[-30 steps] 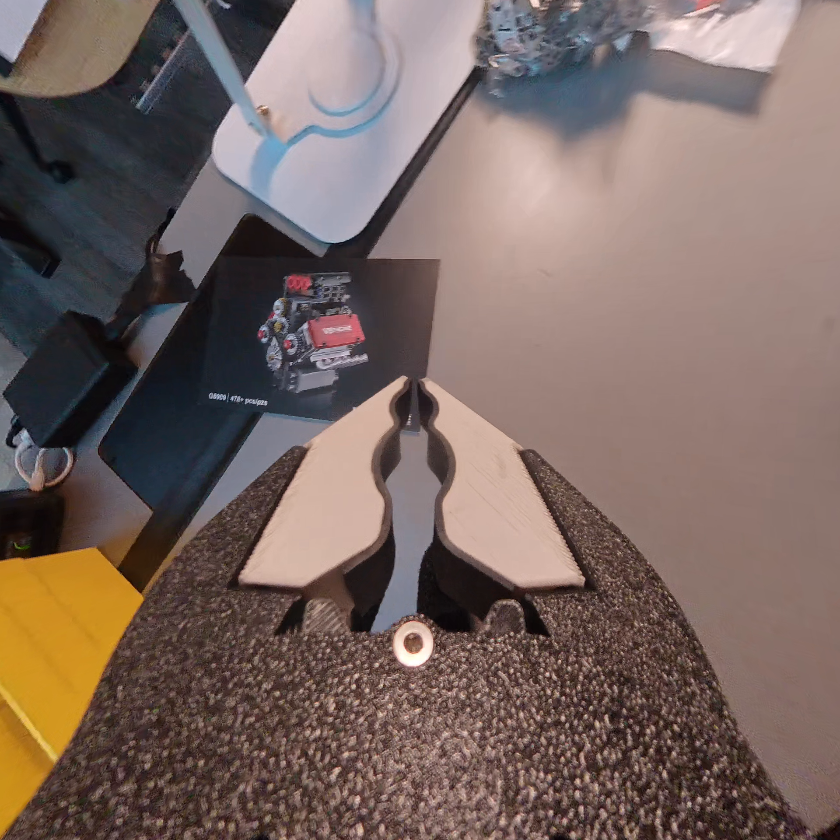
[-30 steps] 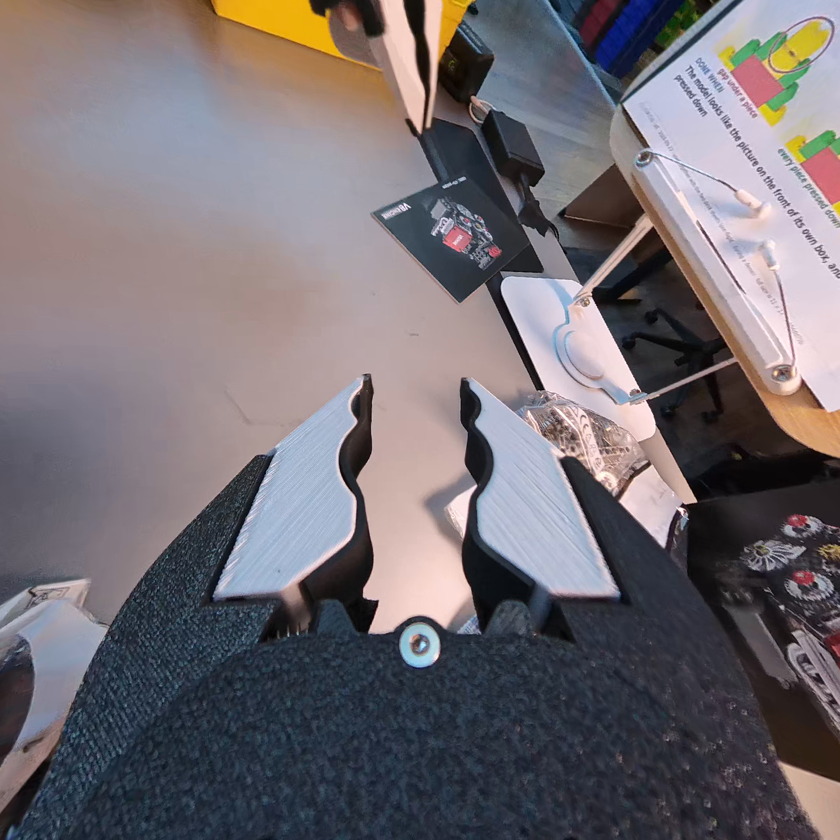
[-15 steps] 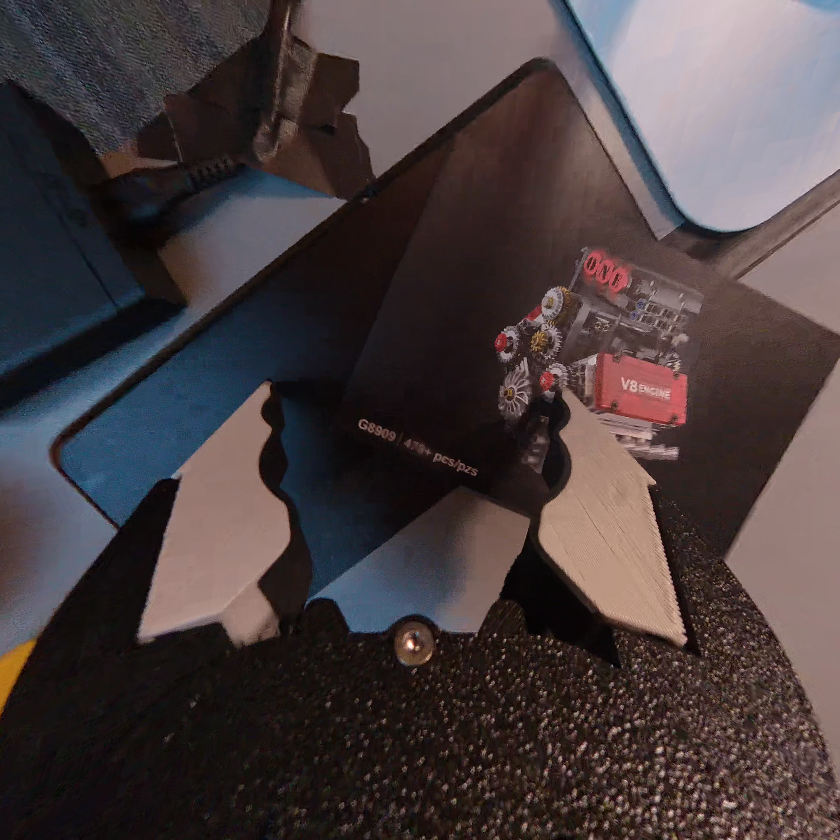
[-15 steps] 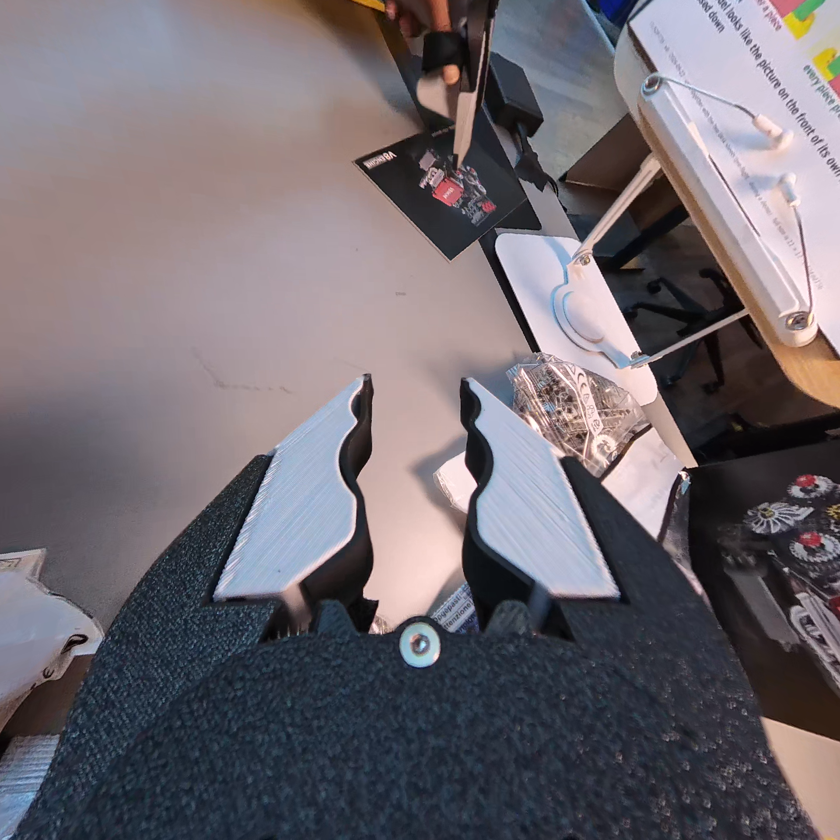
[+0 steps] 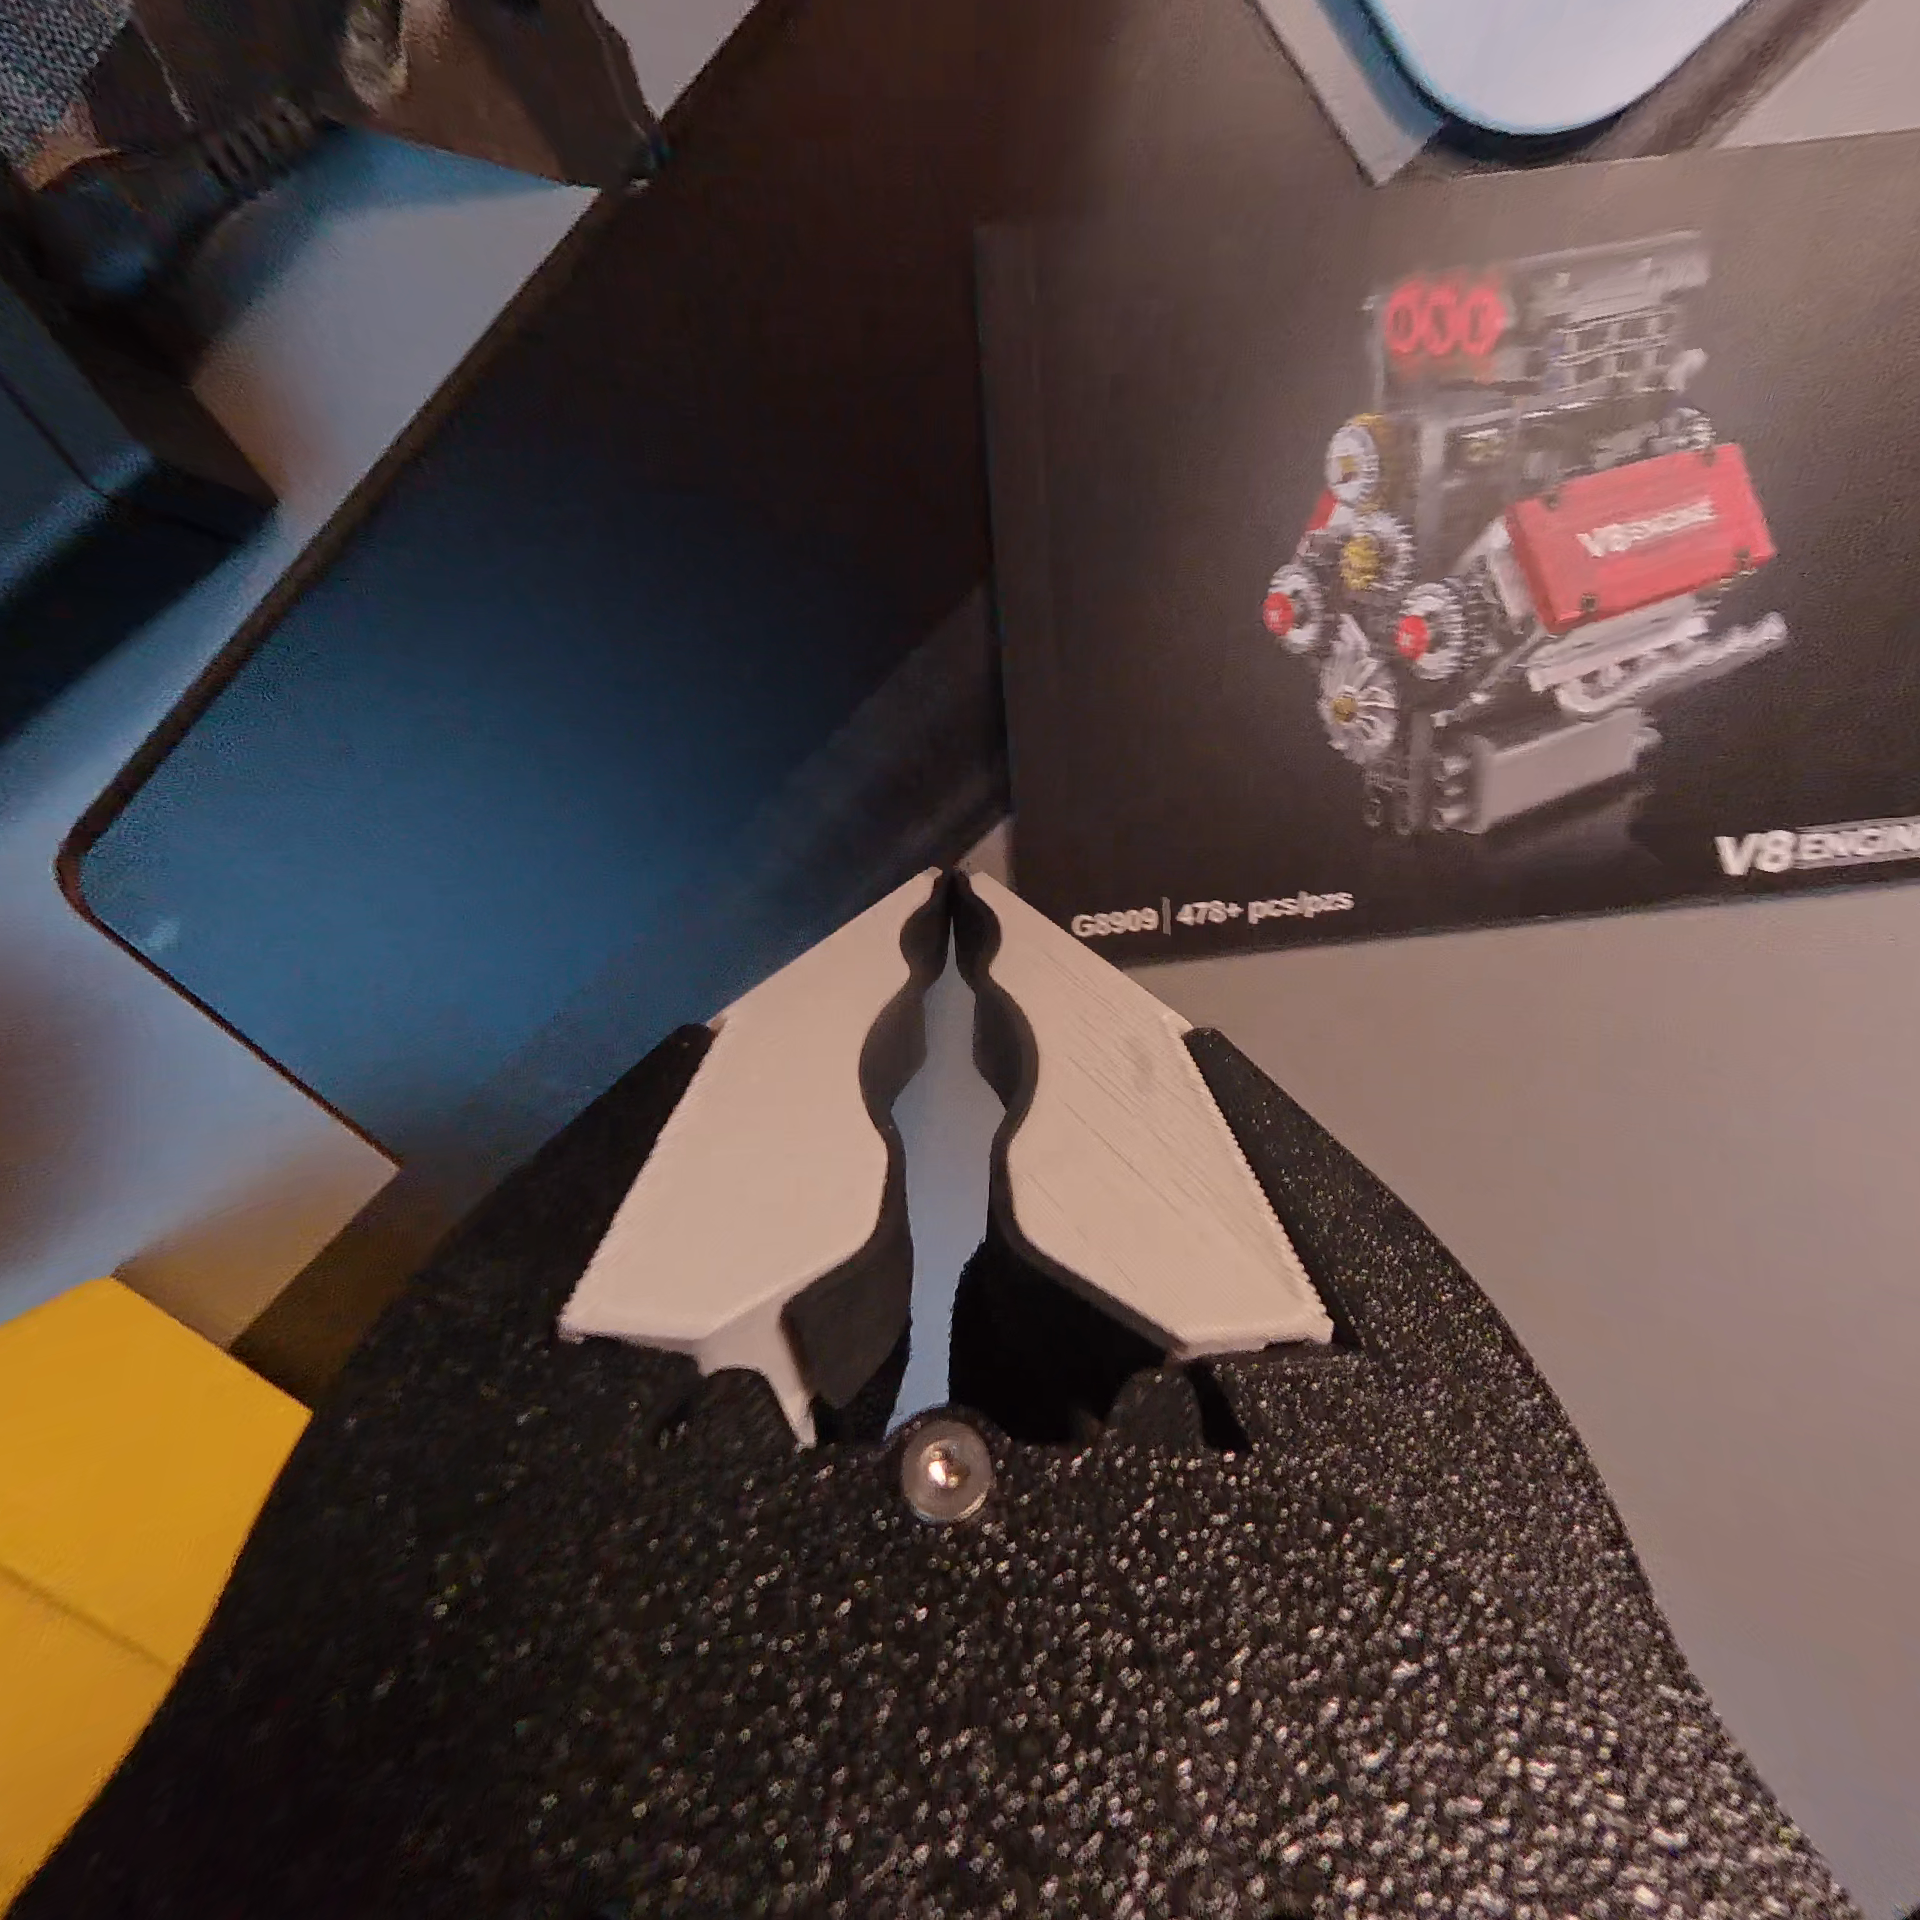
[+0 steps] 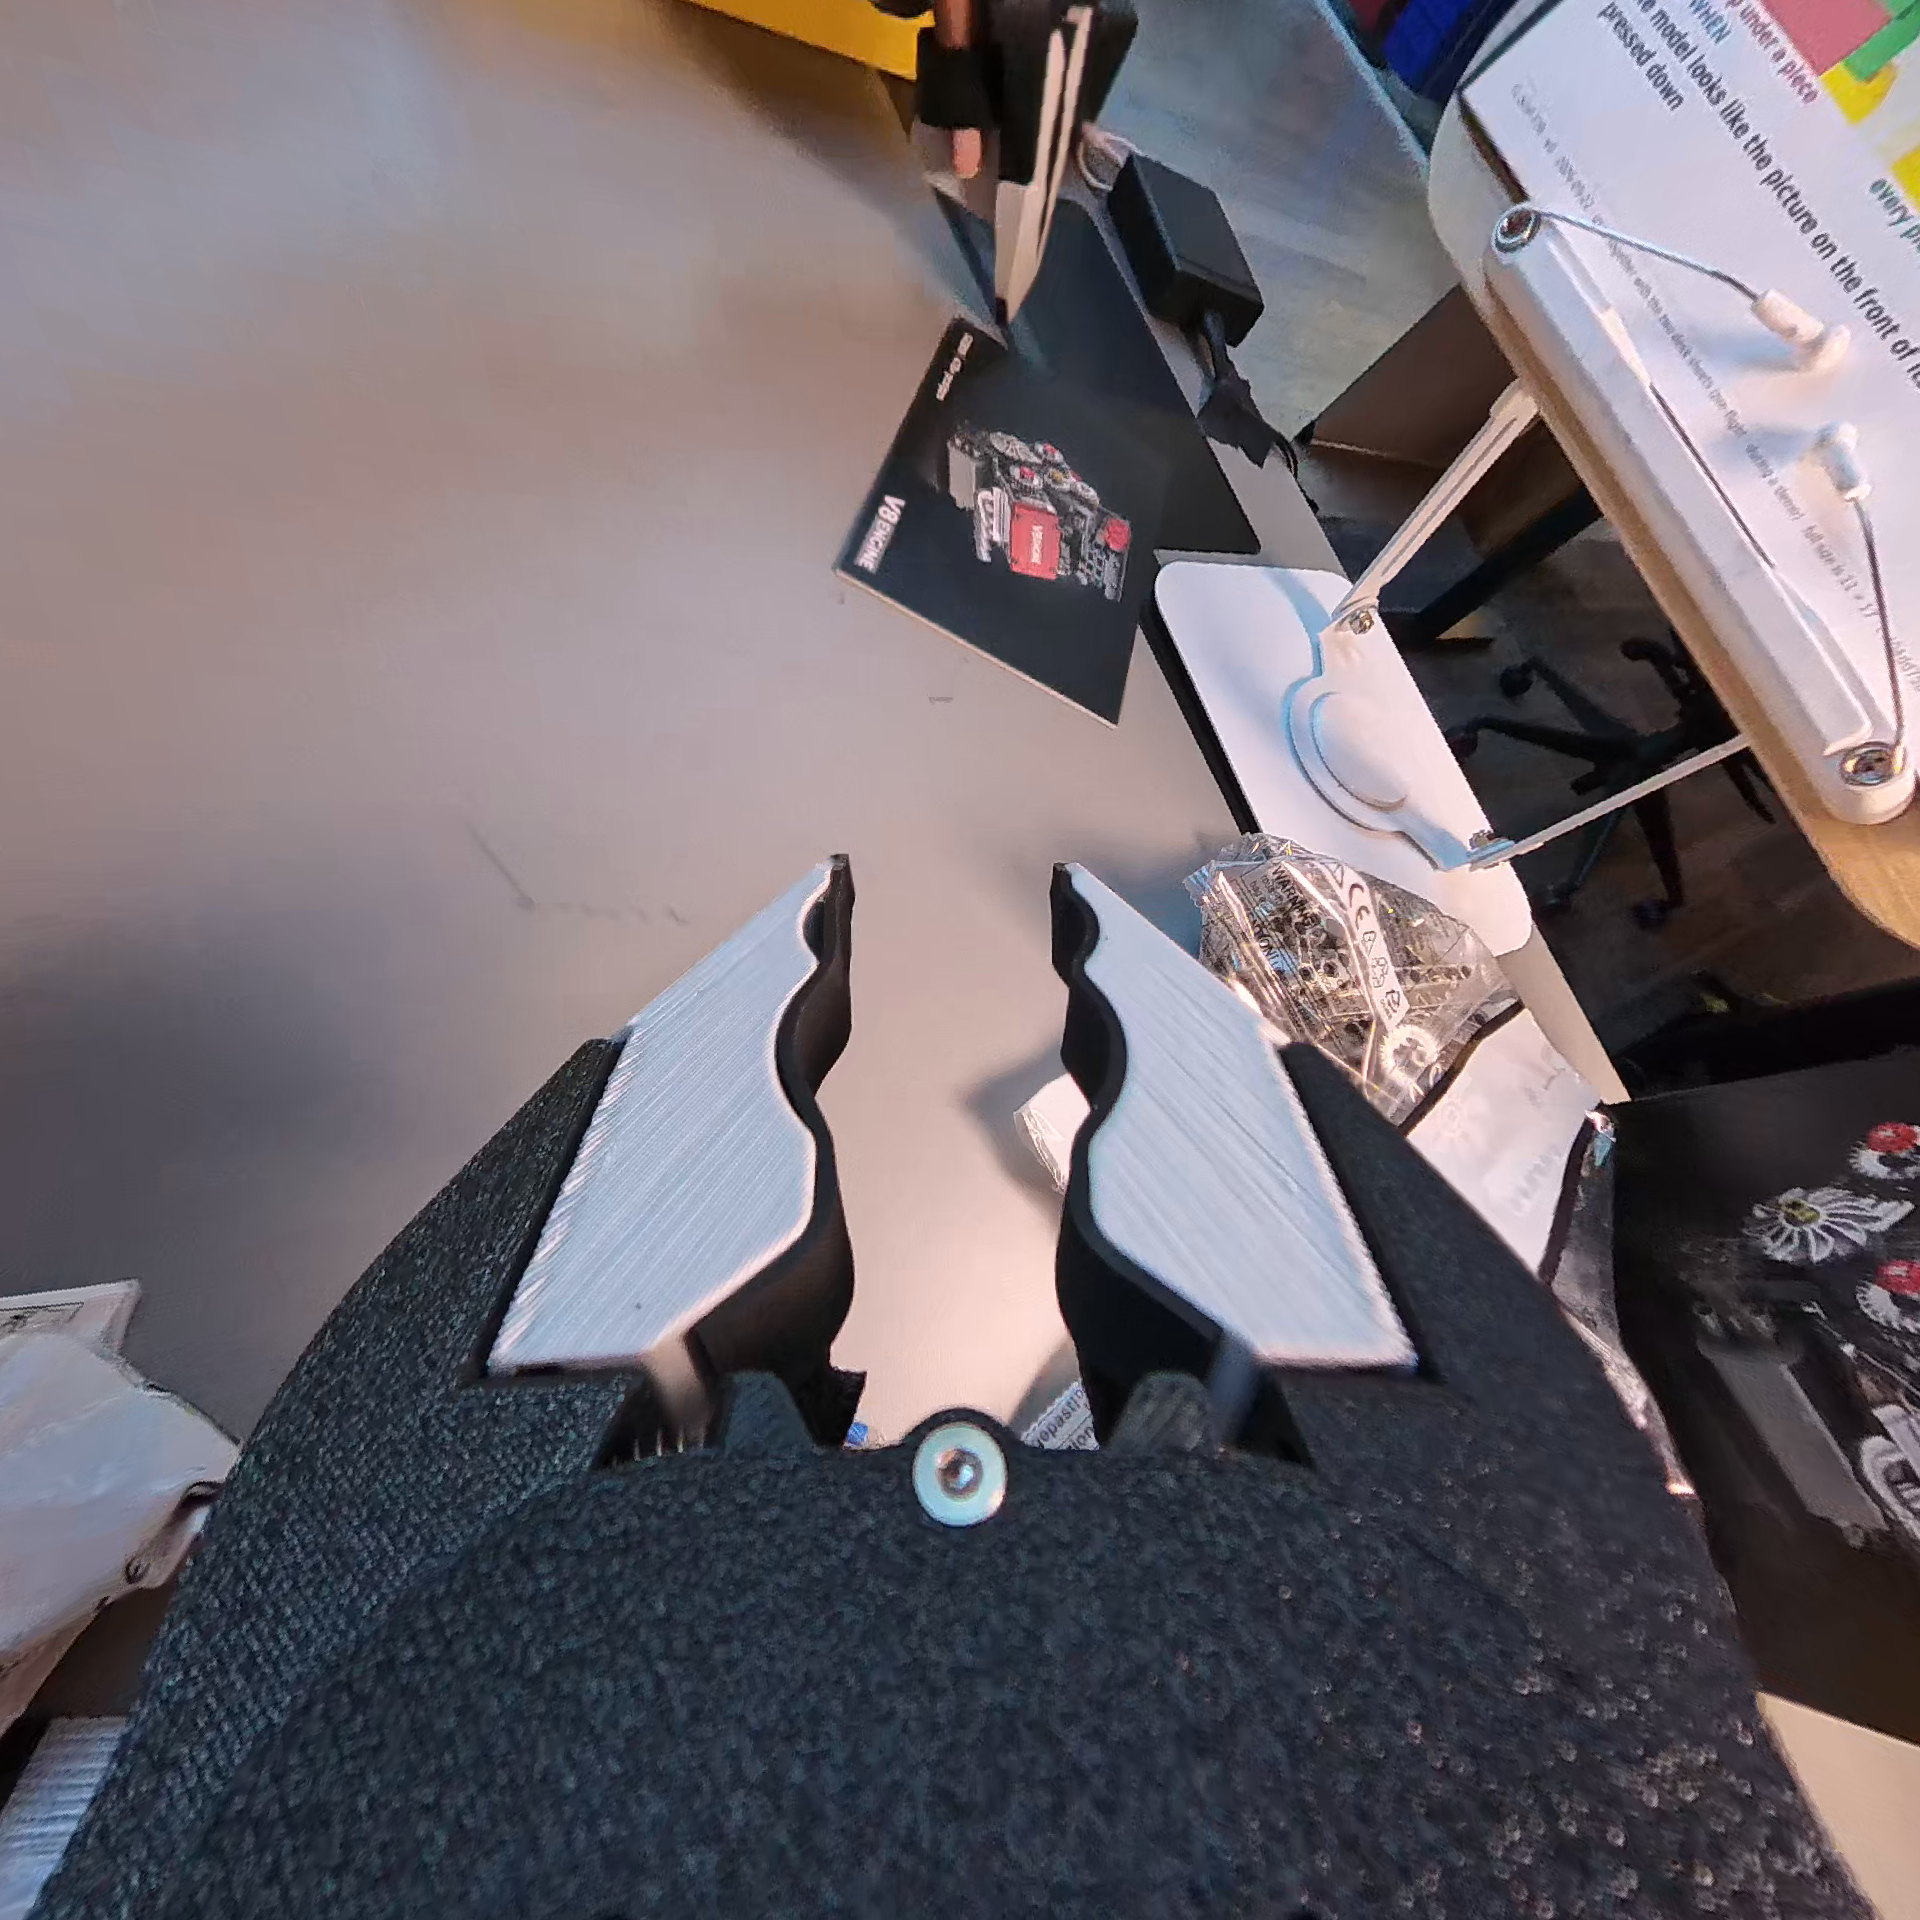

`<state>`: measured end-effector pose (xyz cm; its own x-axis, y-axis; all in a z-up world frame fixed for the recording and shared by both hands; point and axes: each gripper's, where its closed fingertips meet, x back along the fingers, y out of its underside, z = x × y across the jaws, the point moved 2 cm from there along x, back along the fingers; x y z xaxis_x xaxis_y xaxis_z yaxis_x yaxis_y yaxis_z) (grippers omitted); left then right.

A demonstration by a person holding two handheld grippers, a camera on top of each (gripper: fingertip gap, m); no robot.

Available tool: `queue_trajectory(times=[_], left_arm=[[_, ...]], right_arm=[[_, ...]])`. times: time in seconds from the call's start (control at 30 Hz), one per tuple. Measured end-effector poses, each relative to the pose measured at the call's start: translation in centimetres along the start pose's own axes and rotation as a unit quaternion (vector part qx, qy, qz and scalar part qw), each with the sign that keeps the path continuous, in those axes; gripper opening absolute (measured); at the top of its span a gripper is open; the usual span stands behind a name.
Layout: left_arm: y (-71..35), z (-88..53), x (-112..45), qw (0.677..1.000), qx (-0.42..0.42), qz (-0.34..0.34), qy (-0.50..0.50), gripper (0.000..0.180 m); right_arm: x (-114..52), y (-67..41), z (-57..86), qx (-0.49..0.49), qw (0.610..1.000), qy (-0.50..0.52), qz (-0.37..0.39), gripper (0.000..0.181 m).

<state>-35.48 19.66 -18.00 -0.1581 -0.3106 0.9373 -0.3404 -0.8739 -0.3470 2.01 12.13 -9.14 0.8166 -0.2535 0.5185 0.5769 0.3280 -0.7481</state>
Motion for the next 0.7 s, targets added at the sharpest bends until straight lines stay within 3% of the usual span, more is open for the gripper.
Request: queue_trajectory(times=[0.13, 0.23, 0.37, 0.53, 0.7], left_arm=[[-1.8, 2.0, 1.9, 0.995, 0.045, 0.09, 0.024, 0.0], [-2.7, 3.4, 1.2, 0.991, 0.071, 0.111, 0.03, 0.057], [-2.1, 4.7, -1.6, 0.995, 0.048, 0.082, -0.02, 0.091], [-1.8, 5.7, -1.7, 0.989, 0.077, 0.118, -0.038, 0.081], [0.6, 8.4, -0.9, 0.987, 0.113, 0.101, -0.06, 0.08]], right_arm=[[0.4, -0.8, 0.0, 0.0, 1.0, 0.001, 0.013, 0.038], [0.6, -1.3, -0.2, 0.005, 1.0, 0.001, 0.018, 0.038], [1.0, -1.5, -0.1, 0.024, 1.0, 0.013, 0.013, 0.038], [1.7, -1.9, 0.4, 0.017, 0.999, 0.019, 0.023, 0.038], [1.8, -1.9, 0.4, 0.024, 0.999, 0.021, 0.02, 0.038]])
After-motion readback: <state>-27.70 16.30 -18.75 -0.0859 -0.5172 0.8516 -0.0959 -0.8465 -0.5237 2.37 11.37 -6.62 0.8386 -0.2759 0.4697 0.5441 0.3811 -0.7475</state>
